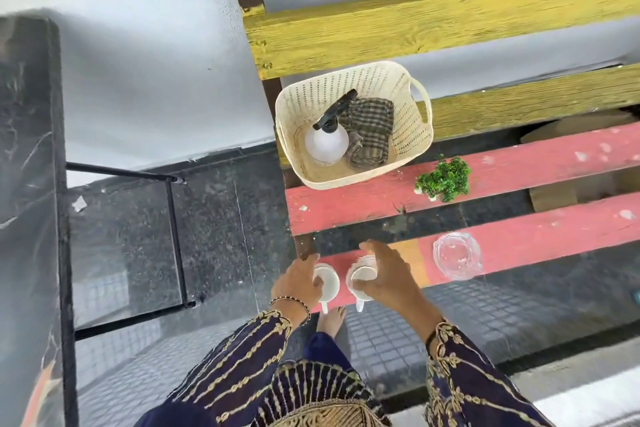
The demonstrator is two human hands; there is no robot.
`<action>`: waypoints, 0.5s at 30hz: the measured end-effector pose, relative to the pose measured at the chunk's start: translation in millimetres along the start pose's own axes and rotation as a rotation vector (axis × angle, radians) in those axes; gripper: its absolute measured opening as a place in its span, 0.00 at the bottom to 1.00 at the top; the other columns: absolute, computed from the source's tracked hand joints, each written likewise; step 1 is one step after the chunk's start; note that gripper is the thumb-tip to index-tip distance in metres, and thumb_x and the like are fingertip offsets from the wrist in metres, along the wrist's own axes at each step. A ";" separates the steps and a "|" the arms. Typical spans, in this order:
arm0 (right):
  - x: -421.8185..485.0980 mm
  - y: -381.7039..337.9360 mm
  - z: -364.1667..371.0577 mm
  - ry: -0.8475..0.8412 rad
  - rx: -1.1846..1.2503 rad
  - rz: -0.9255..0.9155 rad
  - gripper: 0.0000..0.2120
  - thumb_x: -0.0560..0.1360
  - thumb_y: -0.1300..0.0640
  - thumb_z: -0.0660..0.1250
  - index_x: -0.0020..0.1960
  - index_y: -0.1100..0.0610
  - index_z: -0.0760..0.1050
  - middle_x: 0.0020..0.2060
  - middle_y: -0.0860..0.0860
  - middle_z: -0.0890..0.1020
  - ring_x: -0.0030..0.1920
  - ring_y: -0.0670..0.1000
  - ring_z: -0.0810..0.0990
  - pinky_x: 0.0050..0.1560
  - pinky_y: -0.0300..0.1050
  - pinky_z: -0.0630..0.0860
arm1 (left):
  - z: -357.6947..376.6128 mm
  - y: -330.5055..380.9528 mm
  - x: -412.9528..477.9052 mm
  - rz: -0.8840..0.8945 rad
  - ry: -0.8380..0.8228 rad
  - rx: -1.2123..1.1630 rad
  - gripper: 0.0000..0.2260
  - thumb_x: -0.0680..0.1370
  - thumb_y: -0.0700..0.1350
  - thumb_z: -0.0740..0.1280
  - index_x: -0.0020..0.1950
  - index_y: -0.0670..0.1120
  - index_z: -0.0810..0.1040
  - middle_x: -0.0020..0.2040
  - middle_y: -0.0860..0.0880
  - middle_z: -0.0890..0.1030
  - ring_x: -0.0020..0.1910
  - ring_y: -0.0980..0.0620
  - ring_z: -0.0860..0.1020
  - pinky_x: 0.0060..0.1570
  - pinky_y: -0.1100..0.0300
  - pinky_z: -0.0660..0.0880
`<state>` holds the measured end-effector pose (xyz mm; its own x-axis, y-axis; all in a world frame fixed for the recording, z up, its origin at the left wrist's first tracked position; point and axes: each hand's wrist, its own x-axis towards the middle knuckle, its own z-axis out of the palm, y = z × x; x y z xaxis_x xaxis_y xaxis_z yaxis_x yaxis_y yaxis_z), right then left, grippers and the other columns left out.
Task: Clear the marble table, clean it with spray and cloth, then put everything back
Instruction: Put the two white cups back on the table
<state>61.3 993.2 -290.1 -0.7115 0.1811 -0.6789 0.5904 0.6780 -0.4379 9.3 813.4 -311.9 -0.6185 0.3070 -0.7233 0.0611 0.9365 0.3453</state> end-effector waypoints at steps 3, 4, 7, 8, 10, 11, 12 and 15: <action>0.8 8.2 12.7 -0.059 -0.076 0.004 0.40 0.71 0.47 0.78 0.77 0.51 0.63 0.76 0.49 0.67 0.75 0.54 0.64 0.72 0.53 0.62 | 9.2 -2.9 0.1 -0.005 0.021 -0.010 0.22 0.79 0.47 0.61 0.74 0.52 0.63 0.69 0.46 0.72 0.64 0.45 0.75 0.63 0.51 0.73; 1.8 10.1 17.0 -0.069 -0.097 -0.002 0.40 0.71 0.46 0.78 0.77 0.52 0.62 0.76 0.49 0.67 0.75 0.55 0.64 0.72 0.54 0.64 | 11.6 -3.5 -0.5 -0.008 0.032 -0.013 0.22 0.79 0.47 0.61 0.73 0.52 0.64 0.69 0.46 0.72 0.64 0.45 0.75 0.63 0.50 0.73; 2.8 13.0 29.4 -0.074 -0.199 -0.023 0.42 0.72 0.44 0.77 0.78 0.54 0.60 0.75 0.52 0.68 0.72 0.57 0.68 0.69 0.54 0.71 | 16.4 -4.0 -1.8 -0.009 0.060 -0.025 0.21 0.79 0.43 0.60 0.72 0.51 0.65 0.68 0.45 0.72 0.63 0.44 0.75 0.62 0.49 0.74; 3.0 13.4 32.8 -0.065 -0.242 -0.040 0.41 0.73 0.45 0.76 0.78 0.54 0.60 0.74 0.52 0.68 0.71 0.57 0.69 0.68 0.53 0.73 | 17.4 -4.4 -0.8 -0.007 0.073 -0.033 0.21 0.79 0.42 0.60 0.72 0.51 0.65 0.68 0.44 0.73 0.63 0.43 0.75 0.62 0.49 0.74; 2.9 12.5 36.0 -0.041 -0.293 -0.066 0.37 0.74 0.48 0.76 0.77 0.55 0.62 0.73 0.52 0.68 0.70 0.56 0.70 0.63 0.51 0.77 | 16.7 -4.1 0.7 -0.006 0.098 -0.050 0.21 0.79 0.40 0.60 0.72 0.50 0.66 0.67 0.43 0.73 0.63 0.42 0.76 0.63 0.49 0.73; 2.4 11.5 36.7 -0.030 -0.300 -0.073 0.36 0.74 0.50 0.75 0.76 0.55 0.63 0.73 0.52 0.68 0.69 0.56 0.70 0.62 0.50 0.78 | 16.1 -4.0 0.2 -0.006 0.102 -0.059 0.21 0.79 0.39 0.60 0.72 0.50 0.67 0.67 0.43 0.74 0.63 0.42 0.76 0.63 0.49 0.73; 2.0 10.6 36.2 -0.022 -0.296 -0.076 0.35 0.74 0.50 0.75 0.76 0.55 0.63 0.73 0.52 0.69 0.69 0.55 0.70 0.62 0.50 0.78 | 15.8 -4.6 0.0 -0.005 0.102 -0.063 0.21 0.79 0.39 0.60 0.72 0.49 0.67 0.67 0.43 0.74 0.63 0.42 0.76 0.63 0.50 0.73; -2.8 2.1 29.4 0.009 -0.272 -0.093 0.35 0.75 0.50 0.74 0.76 0.55 0.64 0.72 0.51 0.70 0.69 0.55 0.70 0.62 0.48 0.77 | 4.8 -6.3 -6.5 -0.015 0.101 -0.058 0.21 0.79 0.39 0.59 0.72 0.49 0.68 0.62 0.41 0.76 0.60 0.41 0.76 0.60 0.50 0.74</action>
<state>75.7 973.2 -306.4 -0.7619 0.1152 -0.6373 0.3999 0.8577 -0.3231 16.7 806.3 -312.2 -0.6950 0.2722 -0.6655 0.0083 0.9286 0.3711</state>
